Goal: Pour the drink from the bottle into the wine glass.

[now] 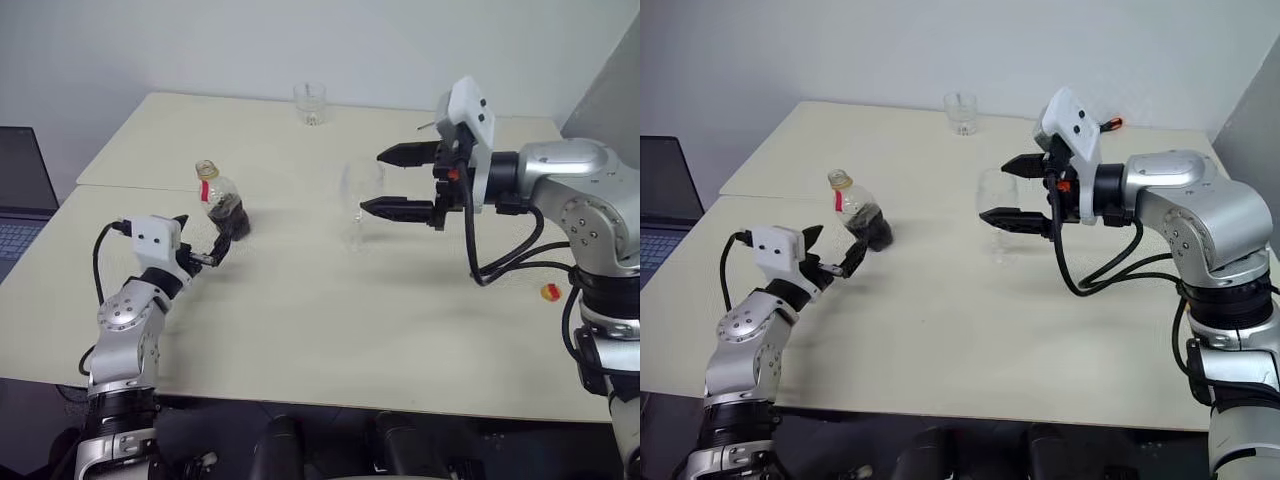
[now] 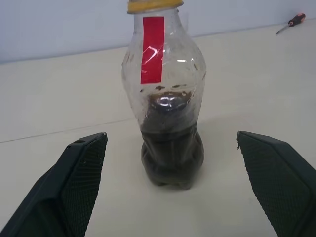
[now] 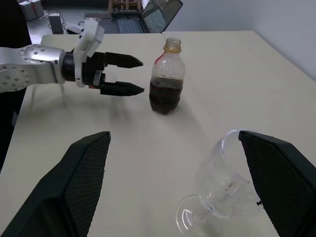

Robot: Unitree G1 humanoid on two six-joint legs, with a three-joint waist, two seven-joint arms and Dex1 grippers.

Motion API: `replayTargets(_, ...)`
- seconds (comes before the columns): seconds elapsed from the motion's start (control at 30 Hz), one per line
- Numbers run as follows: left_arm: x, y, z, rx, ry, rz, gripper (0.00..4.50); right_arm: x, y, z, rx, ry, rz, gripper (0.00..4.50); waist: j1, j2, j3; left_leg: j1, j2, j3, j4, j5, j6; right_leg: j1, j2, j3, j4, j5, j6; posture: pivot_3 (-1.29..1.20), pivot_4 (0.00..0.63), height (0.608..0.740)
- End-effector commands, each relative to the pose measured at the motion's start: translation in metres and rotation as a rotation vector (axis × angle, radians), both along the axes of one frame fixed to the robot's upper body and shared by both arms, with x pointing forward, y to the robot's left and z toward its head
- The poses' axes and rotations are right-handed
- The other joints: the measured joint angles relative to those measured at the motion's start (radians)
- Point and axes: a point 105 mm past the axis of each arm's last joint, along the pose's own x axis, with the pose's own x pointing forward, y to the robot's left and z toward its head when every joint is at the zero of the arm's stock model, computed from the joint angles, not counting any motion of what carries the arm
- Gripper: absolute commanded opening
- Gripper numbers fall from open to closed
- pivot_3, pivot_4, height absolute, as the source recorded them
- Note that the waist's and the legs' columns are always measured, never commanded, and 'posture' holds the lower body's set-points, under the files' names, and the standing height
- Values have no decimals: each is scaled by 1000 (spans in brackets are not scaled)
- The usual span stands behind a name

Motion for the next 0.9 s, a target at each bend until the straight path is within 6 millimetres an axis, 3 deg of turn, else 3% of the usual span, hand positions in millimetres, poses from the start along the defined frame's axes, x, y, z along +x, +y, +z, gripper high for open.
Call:
replayTargets(0.03, 3, 0, 8, 15, -35, 3, 4500, -9, 4, 10, 7, -32, 35, 4443, -1, 0, 0, 0, 0, 0, 0, 0, 0, 0, 0, 0, 0, 0, 0, 0, 150, 740)
replayTargets(0.67, 48, -8, 9, 42, 20, -59, 4500, -11, 10, 14, 54, -25, 4, 4443, 0, 0, 0, -1, 0, 1, 0, 0, 0, 0, 1, -2, 1, 0, 0, 0, 150, 740)
replayTargets(0.9, 65, -21, 9, 60, 20, -119, 4500, -10, 8, 15, 65, -32, -37, 4443, 0, 0, 0, -1, 0, 2, 1, 0, 0, 0, 1, -2, 1, 0, 0, 0, 150, 740)
